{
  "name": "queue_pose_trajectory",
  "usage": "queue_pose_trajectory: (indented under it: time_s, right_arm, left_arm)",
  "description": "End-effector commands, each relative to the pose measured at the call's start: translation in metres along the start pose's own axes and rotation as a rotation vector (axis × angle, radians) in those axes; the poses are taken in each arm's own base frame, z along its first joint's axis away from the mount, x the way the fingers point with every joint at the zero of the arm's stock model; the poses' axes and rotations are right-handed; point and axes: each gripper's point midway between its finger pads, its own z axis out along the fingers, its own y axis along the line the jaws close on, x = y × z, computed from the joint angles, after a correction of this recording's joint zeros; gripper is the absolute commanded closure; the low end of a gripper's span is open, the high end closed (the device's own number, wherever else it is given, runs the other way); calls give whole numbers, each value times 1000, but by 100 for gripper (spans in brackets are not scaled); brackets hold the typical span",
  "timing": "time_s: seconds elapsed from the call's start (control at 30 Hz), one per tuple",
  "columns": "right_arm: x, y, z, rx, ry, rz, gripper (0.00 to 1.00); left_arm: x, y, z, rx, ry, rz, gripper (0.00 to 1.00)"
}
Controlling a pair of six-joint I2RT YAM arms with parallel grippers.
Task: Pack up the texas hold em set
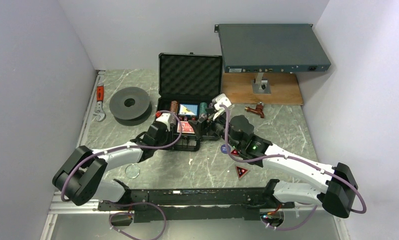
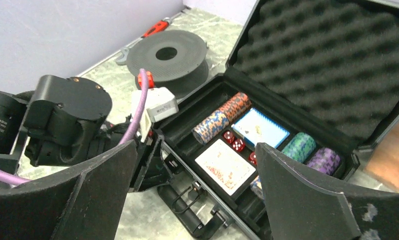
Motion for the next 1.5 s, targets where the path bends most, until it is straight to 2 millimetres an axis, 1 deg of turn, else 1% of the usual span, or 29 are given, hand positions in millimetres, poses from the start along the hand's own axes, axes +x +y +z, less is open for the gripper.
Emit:
queue_pose_trajectory:
  time_s: [0.0,0.1,0.2,0.27,0.37,0.43,0.47,0.57,0.63,0.73,0.8,0.83,0.9,0.93,0.97,1.0,1.07,1.1,1.2,1.33,1.37,1.43,1.47]
  right_arm:
    - [-12,-2,-11,32,10,71,9]
    - [5,-13,-19,99,82,104,10]
    - [22,-25,-30,175,154,133,12]
    - [41,-37,-43,257,236,146,11]
    - [57,-54,-61,375,296,181,10]
    - [69,-62,-72,437,330,203,9]
    - [74,-66,-78,461,343,212,9]
    - [89,-73,-91,527,374,249,6]
    - [97,-78,-99,580,384,290,1]
    - [110,-86,-109,649,406,337,0]
    - [119,-90,-115,692,425,369,0]
    - [127,-94,-119,731,442,392,0]
    - [139,-101,-127,817,457,449,0]
    - [142,-102,-128,830,468,462,0]
    - [145,-102,-127,833,480,474,0]
    - [148,-102,-127,843,485,488,0]
    - [153,-105,-130,886,485,516,0]
    - [155,-107,-131,902,487,527,1]
    - [162,-112,-134,940,496,555,3]
    - [177,-116,-134,943,552,591,6]
    - [183,-117,-130,926,565,590,7]
    - [193,-122,-129,910,610,573,12]
    - [197,-124,-129,904,635,567,14]
  left_arm:
    - [37,-28,-11,135,97,-27,87]
    - [40,-29,-15,139,94,-30,77]
    - [40,-30,-21,144,75,-24,65]
    - [36,-29,-26,137,56,-20,57]
    - [26,-30,-36,146,25,-6,47]
    - [18,-26,-42,121,-4,5,43]
    - [12,-26,-44,118,-26,9,41]
    - [6,-21,-55,85,-34,30,35]
    - [-1,-17,-63,65,-54,34,31]
    - [-15,-11,-82,24,-88,47,24]
    - [-27,-5,-97,-13,-123,51,18]
    - [-33,-2,-106,-29,-142,53,16]
    - [-52,2,-126,-57,-201,56,14]
    - [-60,2,-137,-61,-230,64,13]
    - [-67,3,-147,-69,-247,84,8]
    - [-73,6,-157,-83,-255,103,6]
    - [-88,12,-175,-125,-292,138,6]
    - [-92,17,-182,-156,-292,164,6]
    - [-104,30,-194,-240,-302,249,6]
    - [-110,43,-194,-329,-281,356,7]
    - [-108,45,-190,-341,-272,372,8]
    - [-100,47,-178,-333,-260,397,8]
    - [-99,48,-176,-329,-261,408,8]
